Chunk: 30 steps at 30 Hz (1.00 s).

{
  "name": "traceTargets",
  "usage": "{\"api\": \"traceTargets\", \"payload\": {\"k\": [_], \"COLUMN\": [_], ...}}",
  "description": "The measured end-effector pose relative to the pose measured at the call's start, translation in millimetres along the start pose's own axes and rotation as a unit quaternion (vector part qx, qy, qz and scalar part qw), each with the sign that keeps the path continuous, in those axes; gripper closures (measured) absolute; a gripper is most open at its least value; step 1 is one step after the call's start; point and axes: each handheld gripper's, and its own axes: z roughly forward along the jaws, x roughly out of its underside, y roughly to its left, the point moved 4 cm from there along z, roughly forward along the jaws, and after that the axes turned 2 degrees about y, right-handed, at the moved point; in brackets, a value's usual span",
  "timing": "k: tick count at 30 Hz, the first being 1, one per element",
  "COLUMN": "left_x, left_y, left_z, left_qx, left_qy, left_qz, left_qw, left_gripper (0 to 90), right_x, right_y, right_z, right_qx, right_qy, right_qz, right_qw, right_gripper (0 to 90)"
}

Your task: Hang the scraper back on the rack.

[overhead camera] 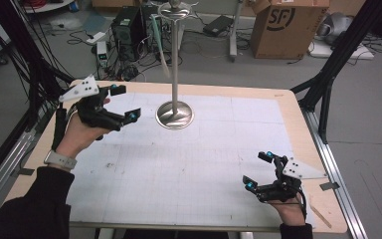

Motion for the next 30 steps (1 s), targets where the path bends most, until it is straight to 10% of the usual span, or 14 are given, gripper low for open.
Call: {"api": "traceTargets", "payload": {"k": [30], "left_x": [149.9], "left_y": [-37.0], "left_z": [-66.5], "left_qx": [-0.114], "left_qy": [-0.017], "left_qz": [-0.023], "left_qw": [0.993], "left_gripper": [1.7], "right_x": [2.1], "right_y": [-6.7], "right_z": [0.6], "right_qx": [0.021], "right_qy": [-0.013], "right_qz": [0.016], "right_qw": [0.9996], "right_gripper": [0.2]}}
